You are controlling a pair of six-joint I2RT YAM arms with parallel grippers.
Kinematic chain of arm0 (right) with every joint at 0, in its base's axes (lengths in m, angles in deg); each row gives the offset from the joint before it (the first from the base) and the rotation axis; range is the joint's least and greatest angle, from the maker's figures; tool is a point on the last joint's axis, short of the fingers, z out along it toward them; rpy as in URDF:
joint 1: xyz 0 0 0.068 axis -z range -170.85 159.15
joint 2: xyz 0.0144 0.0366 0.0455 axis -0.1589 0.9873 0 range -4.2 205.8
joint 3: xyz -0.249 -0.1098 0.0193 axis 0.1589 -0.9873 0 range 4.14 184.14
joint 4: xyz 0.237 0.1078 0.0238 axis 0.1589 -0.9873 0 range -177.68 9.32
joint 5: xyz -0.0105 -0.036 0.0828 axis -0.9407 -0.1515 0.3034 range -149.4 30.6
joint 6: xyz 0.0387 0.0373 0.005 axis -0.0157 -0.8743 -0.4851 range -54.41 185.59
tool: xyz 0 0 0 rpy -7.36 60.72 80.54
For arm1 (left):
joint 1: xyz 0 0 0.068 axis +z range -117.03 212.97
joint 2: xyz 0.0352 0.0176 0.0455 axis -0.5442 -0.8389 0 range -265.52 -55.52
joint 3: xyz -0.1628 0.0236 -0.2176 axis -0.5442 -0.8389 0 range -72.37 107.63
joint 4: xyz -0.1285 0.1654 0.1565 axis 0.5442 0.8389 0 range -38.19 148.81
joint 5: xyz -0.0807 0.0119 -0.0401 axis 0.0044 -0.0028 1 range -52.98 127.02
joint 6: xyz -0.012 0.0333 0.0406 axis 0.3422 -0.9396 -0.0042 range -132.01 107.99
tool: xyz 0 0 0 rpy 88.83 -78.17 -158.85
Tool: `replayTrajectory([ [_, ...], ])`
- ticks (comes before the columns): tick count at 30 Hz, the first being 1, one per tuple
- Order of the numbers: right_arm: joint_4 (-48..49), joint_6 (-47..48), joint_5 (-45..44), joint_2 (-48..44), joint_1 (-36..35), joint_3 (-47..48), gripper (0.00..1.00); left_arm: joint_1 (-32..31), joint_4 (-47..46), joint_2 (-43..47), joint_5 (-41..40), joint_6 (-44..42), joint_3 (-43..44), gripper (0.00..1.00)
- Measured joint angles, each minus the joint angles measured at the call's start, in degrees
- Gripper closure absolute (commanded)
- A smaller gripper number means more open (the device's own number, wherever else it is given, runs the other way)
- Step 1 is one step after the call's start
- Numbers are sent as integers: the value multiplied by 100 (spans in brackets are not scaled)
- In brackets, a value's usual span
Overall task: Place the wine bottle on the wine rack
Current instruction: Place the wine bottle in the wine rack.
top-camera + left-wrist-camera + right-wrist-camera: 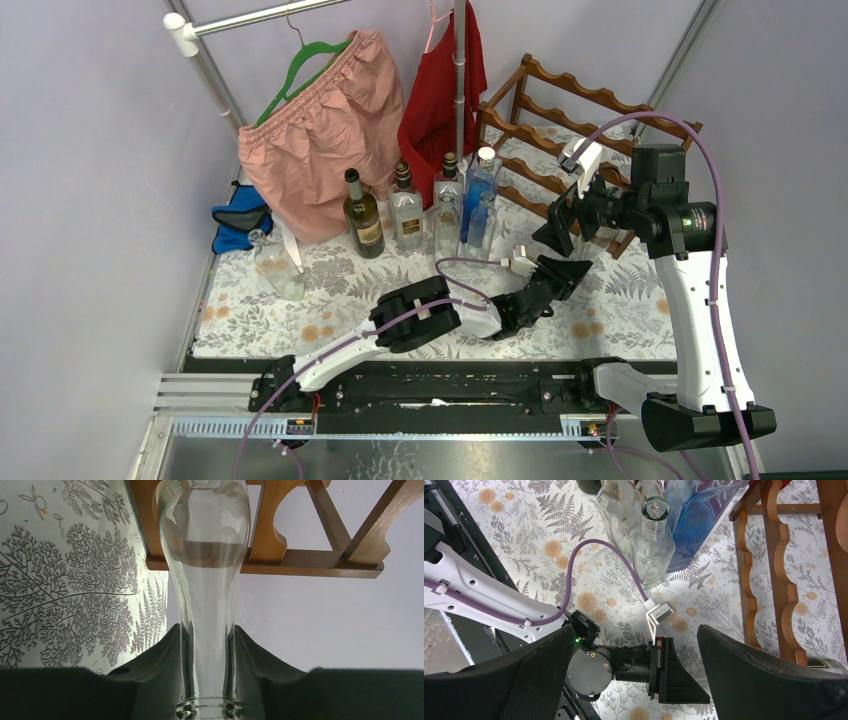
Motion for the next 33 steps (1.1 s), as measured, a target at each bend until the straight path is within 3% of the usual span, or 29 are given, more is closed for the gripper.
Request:
replayTrajectory([
  [12, -4, 37, -7, 0, 7, 0, 0, 13, 267, -295, -157, 85, 577, 79],
  [17, -2, 39, -7, 0, 9, 0, 0, 26, 354, -345, -168, 144, 688, 65],
  [25, 0, 35, -2, 2, 9, 0, 0, 52, 153, -258, -192, 267, 376, 29],
  [33, 0, 35, 0, 2, 20, 0, 0, 63, 125, -11, -251, 295, 197, 27],
])
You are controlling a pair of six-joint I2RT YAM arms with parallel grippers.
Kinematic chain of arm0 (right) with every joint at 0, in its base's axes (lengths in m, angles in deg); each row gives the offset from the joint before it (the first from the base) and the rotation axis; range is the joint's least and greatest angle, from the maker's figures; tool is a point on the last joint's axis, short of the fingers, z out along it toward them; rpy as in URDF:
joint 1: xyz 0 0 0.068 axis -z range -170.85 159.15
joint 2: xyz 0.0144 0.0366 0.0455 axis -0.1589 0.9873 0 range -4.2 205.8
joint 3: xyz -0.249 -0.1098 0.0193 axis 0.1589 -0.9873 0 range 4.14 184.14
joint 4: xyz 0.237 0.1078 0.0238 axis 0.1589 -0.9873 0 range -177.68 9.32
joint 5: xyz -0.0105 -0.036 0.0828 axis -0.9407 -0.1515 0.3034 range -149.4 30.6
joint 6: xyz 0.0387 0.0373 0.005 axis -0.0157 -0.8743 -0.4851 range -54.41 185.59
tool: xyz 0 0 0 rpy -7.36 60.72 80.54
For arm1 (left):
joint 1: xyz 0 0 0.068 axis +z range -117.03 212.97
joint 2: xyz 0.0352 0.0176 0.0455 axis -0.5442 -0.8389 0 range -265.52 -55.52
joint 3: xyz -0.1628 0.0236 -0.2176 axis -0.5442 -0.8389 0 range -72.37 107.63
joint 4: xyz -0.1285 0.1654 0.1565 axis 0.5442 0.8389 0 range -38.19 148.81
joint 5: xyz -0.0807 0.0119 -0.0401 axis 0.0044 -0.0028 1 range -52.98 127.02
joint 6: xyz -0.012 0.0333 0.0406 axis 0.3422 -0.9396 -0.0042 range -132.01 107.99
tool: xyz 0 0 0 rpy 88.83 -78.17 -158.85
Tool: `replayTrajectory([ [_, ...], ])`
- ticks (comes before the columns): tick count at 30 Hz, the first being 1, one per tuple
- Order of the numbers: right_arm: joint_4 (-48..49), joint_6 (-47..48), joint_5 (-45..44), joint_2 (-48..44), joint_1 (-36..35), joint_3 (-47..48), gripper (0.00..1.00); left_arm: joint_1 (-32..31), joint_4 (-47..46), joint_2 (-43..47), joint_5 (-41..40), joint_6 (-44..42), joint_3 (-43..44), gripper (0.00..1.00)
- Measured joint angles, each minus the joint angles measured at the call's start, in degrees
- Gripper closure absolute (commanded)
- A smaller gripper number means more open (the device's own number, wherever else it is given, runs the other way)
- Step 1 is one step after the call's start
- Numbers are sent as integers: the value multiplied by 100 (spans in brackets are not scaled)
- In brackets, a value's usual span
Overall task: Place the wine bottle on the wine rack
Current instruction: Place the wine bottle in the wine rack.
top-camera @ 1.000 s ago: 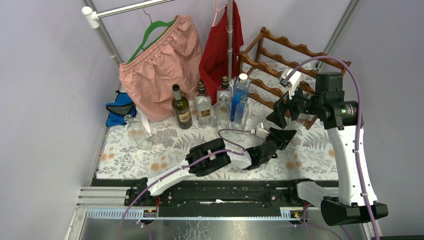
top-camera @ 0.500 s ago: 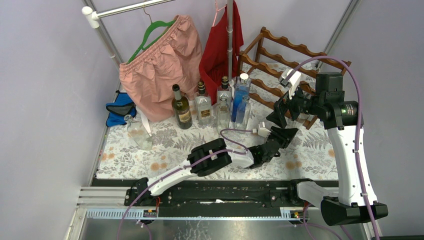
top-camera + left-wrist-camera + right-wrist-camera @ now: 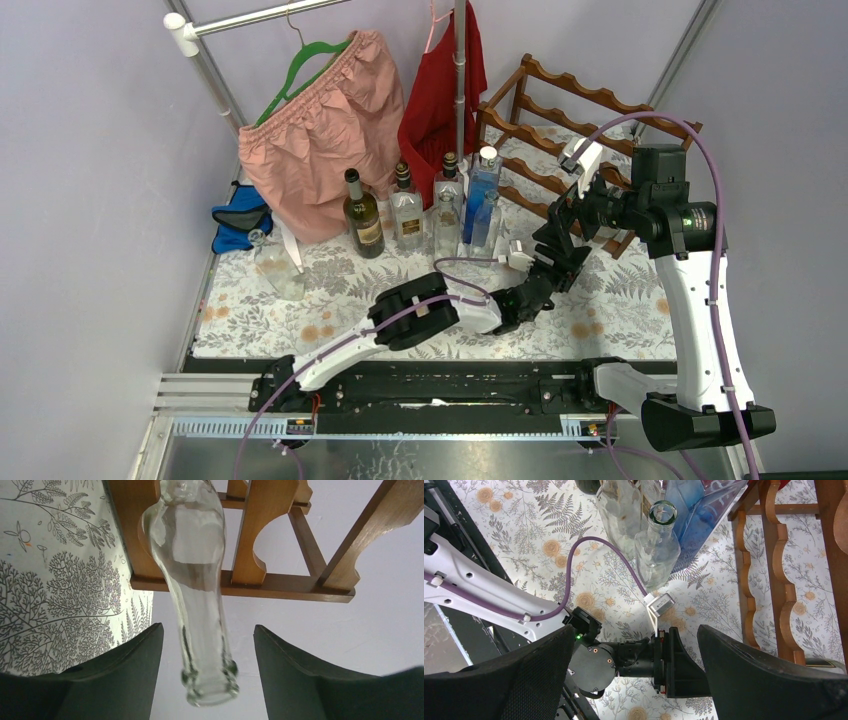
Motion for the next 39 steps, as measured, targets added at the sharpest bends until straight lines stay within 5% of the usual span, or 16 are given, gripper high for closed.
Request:
replayTrajectory([
  [14, -2, 0, 22, 0, 7, 0, 0, -85, -197, 1178, 20, -225, -1731, 19],
  [22, -2, -2, 57, -7, 7, 0, 0, -424, -264, 2754, 208, -693, -3727, 19],
  [29, 122, -332, 50, -28, 177, -55, 0, -859, 433, 4690, 407, -2192, -5027, 20],
  [37, 238, -745, -756, 26, 929, 197, 0, -1211, 1580, 6065, 387, -4916, -5069, 18],
  [39, 66, -608, -1178, 212, 1147, 691, 2, -1233, 1884, 6387, 586, -5818, -5053, 6],
])
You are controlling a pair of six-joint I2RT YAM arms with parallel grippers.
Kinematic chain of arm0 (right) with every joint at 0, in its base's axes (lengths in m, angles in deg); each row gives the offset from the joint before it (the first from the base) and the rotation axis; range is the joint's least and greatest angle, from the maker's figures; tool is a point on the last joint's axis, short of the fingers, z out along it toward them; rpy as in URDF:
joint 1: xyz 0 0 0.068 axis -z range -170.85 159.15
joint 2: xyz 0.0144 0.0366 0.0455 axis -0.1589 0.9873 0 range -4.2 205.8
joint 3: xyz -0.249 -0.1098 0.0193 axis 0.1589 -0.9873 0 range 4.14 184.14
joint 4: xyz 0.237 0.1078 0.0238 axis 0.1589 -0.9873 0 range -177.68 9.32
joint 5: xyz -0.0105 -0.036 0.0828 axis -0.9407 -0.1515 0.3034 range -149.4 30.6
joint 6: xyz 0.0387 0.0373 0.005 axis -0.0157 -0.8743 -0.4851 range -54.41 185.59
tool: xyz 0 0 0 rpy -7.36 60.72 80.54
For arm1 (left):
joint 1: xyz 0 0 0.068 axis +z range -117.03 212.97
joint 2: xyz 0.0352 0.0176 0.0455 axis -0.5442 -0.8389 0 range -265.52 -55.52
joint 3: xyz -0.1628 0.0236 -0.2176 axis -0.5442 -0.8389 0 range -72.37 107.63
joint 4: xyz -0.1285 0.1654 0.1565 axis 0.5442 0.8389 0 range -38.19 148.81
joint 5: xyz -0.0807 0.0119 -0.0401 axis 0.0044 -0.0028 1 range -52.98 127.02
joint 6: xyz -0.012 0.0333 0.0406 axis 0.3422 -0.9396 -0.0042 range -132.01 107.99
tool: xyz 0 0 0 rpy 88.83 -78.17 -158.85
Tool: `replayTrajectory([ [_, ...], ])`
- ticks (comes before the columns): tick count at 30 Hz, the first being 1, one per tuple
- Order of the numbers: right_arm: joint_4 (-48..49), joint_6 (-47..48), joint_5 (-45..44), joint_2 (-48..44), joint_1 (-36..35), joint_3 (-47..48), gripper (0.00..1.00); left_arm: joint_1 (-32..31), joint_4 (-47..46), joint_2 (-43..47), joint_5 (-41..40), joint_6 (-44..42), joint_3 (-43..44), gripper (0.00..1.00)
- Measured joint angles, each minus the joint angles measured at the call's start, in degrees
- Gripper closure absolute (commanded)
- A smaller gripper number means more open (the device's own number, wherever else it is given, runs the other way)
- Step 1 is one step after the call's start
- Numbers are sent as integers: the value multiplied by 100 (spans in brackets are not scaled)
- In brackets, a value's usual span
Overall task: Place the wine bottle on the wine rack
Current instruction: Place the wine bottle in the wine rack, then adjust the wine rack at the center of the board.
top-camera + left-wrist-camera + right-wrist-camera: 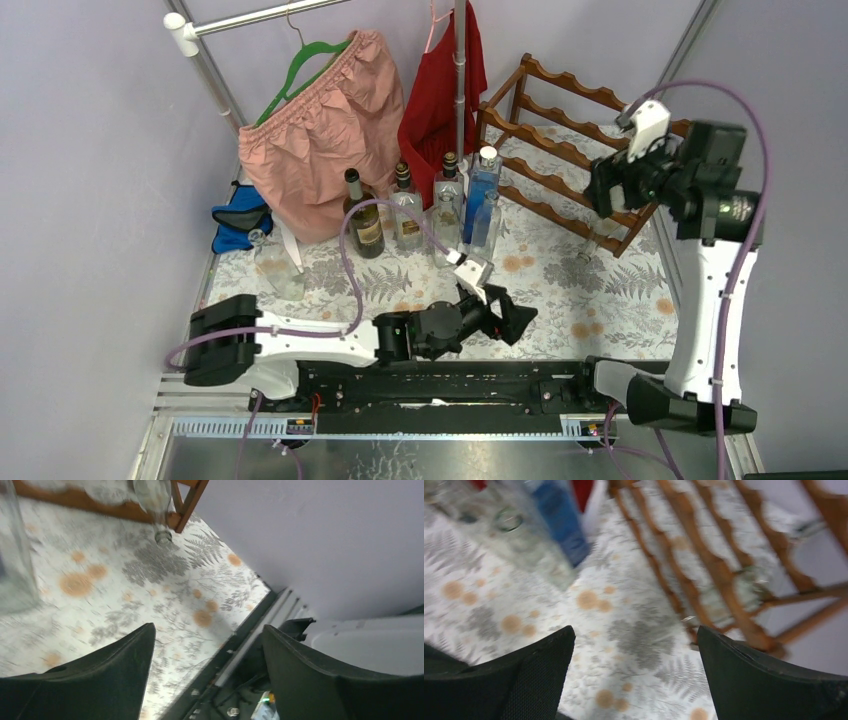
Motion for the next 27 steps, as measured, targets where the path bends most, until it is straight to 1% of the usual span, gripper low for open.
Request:
replayTrajectory([
  [1, -105, 68, -138, 131, 116, 289, 2, 9, 160, 125, 81, -367, 46, 2],
  [3, -295, 232, -334, 466, 385, 933, 2, 66, 697, 299, 271, -1150, 387, 1],
  [5, -448, 393, -501, 765, 573, 1397, 2, 173, 1237, 326, 503, -1797, 931, 1],
  [6, -514, 476, -588, 885, 627, 1534, 3, 267, 1556, 310, 699, -2103, 1279, 1],
  [9, -870, 776, -761, 1202, 671, 1746, 5, 621, 2124, 203, 1204, -2608, 2081, 1],
  [13, -1237, 1182, -866, 1550, 739, 1729, 9, 994, 2846, -422, 1808, -2935, 3252, 1],
  [16, -1445, 1445, -870, 1808, 879, 1729, 11, 1056, 3407, -1176, 2271, -3084, 4131, 4],
  [18, -1499, 1606, -857, 1945, 1027, 1729, 11, 1056, 3628, -1606, 2540, -3132, 4498, 6],
  [19, -1499, 1692, -855, 2011, 1128, 1729, 11, 1060, 3729, -1847, 2667, -3154, 4669, 6],
  [24, -1300, 1991, -752, 2151, 1523, 1687, 12, 1187, 3880, -2933, 3259, -3171, 5254, 13],
  [27, -1172, 2111, -564, 2304, 1720, 1705, 14, 1403, 4094, -3936, 3427, -3073, 6220, 16],
])
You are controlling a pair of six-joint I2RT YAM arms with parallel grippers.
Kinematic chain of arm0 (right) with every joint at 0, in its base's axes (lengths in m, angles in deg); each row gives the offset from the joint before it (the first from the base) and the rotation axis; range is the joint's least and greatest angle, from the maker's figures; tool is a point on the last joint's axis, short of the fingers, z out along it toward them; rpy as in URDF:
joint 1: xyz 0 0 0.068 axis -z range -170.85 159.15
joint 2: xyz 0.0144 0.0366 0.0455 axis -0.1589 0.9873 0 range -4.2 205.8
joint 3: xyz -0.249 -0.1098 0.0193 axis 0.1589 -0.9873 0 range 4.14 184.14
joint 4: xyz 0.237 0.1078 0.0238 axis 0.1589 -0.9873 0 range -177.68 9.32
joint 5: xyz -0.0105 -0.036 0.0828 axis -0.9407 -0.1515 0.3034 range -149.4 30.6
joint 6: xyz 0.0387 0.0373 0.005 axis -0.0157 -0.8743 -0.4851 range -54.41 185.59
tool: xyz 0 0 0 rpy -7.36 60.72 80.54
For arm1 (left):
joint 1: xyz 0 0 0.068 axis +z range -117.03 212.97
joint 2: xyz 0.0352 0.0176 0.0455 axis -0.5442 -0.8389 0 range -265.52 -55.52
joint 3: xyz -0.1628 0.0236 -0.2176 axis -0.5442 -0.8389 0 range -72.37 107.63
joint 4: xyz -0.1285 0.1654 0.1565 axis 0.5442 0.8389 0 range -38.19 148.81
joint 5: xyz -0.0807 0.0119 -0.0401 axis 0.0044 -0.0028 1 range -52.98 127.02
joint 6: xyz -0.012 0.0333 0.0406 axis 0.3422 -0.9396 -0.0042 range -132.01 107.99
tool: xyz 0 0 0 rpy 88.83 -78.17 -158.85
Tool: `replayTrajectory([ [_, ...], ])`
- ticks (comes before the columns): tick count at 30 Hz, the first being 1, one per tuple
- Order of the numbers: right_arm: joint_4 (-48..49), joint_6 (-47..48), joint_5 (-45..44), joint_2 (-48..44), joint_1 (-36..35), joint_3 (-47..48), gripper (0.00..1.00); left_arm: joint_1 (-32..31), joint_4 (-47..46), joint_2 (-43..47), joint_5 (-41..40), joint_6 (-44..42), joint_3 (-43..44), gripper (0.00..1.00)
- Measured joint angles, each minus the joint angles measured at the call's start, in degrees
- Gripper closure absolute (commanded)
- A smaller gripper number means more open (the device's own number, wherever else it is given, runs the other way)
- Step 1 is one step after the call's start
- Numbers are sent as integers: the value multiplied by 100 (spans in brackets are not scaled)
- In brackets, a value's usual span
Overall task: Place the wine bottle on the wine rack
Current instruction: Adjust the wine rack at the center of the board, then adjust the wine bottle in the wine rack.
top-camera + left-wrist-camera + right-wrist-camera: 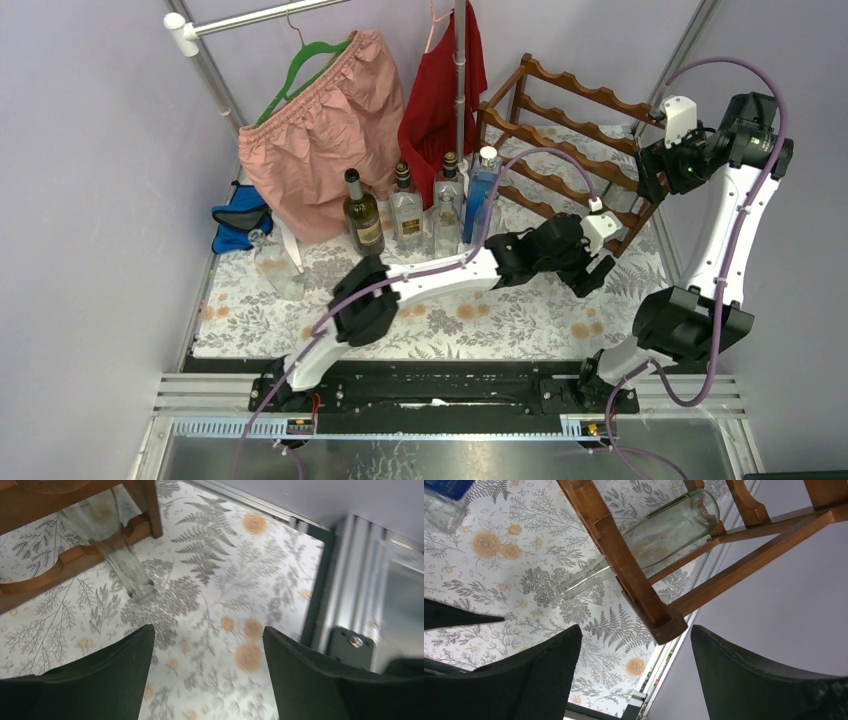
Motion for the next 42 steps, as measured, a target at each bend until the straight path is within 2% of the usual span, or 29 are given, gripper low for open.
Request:
replayTrajectory([
  [4, 31, 142, 232, 341, 138, 94, 14, 269, 203, -962, 31, 275, 968, 17],
  [9, 48, 227, 455, 483, 170, 92, 13, 474, 286, -1449, -109, 629, 1427, 18],
  [19, 348, 225, 723, 358, 173, -166, 14, 634, -114, -2262, -57, 1303, 2020, 22],
  [30, 533, 378, 710, 553, 173, -323, 8, 728, -275, -2719, -37, 1738, 2094, 22],
  [34, 485, 494, 756, 914, 173, -155, 12, 745, -446, -2719, -35, 1790, 2085, 21],
  [37, 367, 695, 861, 1172, 170, -24, 18, 752, -562, -2719, -33, 1812, 2081, 21],
  [39, 286, 896, 929, 1244, 168, -17, 23, 752, -629, -2719, -28, 1845, 2081, 21],
  [42, 92, 1167, 970, 1244, 168, -20, 37, 763, -726, -2719, -4, 1912, 2081, 21],
])
